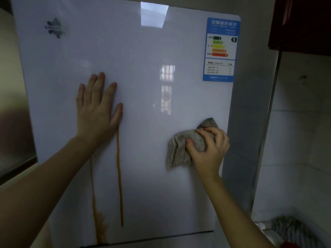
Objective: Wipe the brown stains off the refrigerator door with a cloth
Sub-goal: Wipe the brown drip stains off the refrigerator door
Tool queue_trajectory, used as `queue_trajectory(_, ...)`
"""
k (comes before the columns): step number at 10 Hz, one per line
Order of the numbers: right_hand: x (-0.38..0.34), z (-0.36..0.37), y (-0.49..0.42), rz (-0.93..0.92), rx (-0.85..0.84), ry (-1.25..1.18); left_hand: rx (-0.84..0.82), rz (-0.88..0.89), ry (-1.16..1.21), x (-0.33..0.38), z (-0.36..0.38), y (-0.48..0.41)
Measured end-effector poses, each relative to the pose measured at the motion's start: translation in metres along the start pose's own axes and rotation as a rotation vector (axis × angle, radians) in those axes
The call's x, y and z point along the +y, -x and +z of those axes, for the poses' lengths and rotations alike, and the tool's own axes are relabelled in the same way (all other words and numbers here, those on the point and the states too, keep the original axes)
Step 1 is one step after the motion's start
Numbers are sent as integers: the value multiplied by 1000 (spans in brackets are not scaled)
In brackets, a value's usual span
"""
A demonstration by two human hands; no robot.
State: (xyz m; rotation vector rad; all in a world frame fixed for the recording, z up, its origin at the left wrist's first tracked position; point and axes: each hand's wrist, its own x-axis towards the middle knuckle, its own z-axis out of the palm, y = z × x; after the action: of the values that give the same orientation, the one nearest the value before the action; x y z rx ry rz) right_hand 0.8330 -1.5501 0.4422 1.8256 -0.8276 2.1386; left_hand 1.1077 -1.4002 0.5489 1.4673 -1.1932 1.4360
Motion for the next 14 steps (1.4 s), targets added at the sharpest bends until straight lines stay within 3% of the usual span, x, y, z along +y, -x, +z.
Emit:
queue_trajectory(1,-6,4,9,-58,-63,0,-1,5,0,1,0,0)
queue_trajectory(2,9,0,10,-317,-174,24,4,13,1,0,1,-1)
queue_trajectory(3,25,-6,-1,-241,-106,46,8,9,4,0,1,-1)
queue_trajectory(4,21,-8,-1,73,21,0,5,6,3,0,-1,0)
queue_trajectory(5,15,-8,15,87,12,10,-21,-4,7,1,-3,-1)
queue_trajectory(7,23,-8,13,55,37,10,-59,-9,14,1,-6,-2)
queue_trajectory(10,-1,5,-125,75,102,-57,-22,2,6,1,-3,-3)
queue_trajectory(11,-6,9,-106,73,87,-68,6,6,-5,1,-2,-2)
queue_trajectory(13,3,6,-24,-162,-46,-33,15,-3,-4,3,1,-1)
queue_trajectory(14,1,9,-38,-200,-56,-38,22,1,-1,4,2,-1)
